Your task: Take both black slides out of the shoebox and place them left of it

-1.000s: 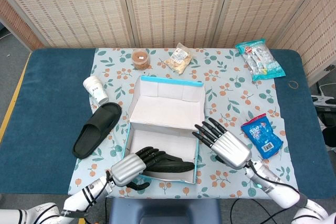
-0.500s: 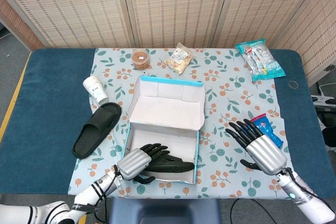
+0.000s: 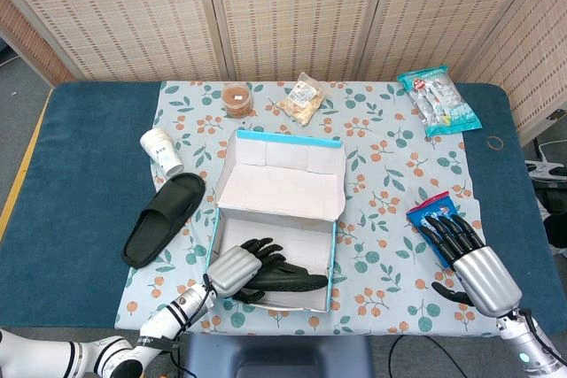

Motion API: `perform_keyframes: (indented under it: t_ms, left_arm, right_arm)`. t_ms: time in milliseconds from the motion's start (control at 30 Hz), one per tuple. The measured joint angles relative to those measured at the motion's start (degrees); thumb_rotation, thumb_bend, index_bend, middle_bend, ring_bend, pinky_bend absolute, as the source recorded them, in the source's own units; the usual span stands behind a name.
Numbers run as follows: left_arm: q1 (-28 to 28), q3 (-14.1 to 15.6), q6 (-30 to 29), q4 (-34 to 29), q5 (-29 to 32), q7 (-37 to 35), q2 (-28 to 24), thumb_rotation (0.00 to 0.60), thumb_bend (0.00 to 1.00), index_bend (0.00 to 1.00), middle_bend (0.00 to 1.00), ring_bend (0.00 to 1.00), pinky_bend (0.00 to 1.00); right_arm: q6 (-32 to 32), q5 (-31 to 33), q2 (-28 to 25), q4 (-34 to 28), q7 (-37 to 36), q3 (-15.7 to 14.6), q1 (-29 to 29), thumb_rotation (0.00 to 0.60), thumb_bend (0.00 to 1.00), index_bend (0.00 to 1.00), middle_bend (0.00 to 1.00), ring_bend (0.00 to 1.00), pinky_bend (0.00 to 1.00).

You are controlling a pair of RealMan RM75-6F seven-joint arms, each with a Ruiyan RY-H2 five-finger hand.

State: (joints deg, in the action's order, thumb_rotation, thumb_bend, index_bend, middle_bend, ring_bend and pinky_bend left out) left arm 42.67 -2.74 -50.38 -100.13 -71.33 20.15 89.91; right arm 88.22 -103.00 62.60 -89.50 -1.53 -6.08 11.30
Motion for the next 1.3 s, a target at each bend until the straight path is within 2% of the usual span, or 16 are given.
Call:
perform_keyframes:
  t_ms: [100, 300, 333, 600, 833, 1100, 1300]
  left_arm:
    - [0.3, 0.1, -0.6, 0.5, 1.6, 3.5, 0.4, 0.6, 0.34, 0.33, 0.17, 0.08, 0.18]
    - [0.1, -0.1, -4.5, 0.9, 3.3, 8.8, 2.0, 0.6, 0.46, 0.56, 0.43, 0.22, 0.24]
    - [0.0, -0.1, -5.5, 1.0, 2.9, 8.9, 2.3, 0.6, 0.47, 0.58, 0.44, 0.23, 0.24]
    - [-1.6, 0.4, -10.9, 0.8, -5.8, 6.5, 2.4, 0.6, 0.48, 0.58, 0.44, 0.24, 0.25]
    - [-2.9, -0.2, -14.4, -1.5, -10.6, 1.7, -1.7, 0.6, 0.48, 0.57, 0.43, 0.24, 0.26]
    - [-4.2, -0.1, -15.3, 2.5, -12.1, -3.8, -1.0, 0.6, 0.48, 0.42, 0.25, 0.17, 0.26]
    - [-5.3, -0.8, -18.1, 4.0, -14.4, -11.3, 0.6, 0.6, 0.48, 0.35, 0.18, 0.11, 0.26]
  right_arm:
    - [0.1, 0.7, 0.3, 0.3, 0.3, 0.0, -0.7, 0.6, 0.06, 0.0, 0.0, 0.0, 0.01]
    - [-0.9, 2.5, -0.1, -0.8, 1.5, 0.4, -1.6, 0.6, 0.06, 0.0, 0.0, 0.0, 0.01]
    - [-1.0, 2.6, -0.2, -0.9, 1.5, 0.4, -1.7, 0.6, 0.06, 0.0, 0.0, 0.0, 0.01]
    - [-3.0, 3.1, -0.8, -1.5, 0.9, 0.6, -1.6, 0.6, 0.06, 0.0, 0.0, 0.0, 0.01]
    - [-3.7, 2.7, -1.0, -1.7, 0.5, 0.6, -1.6, 0.6, 0.06, 0.0, 0.0, 0.0, 0.01]
    - [-4.1, 2.0, -1.0, -2.2, 1.3, 0.5, -1.7, 0.6, 0.06, 0.0, 0.0, 0.0, 0.01]
    - [-4.9, 1.4, -0.3, -1.4, 1.4, 0.6, -1.3, 0.6, 0.06, 0.0, 0.0, 0.0, 0.01]
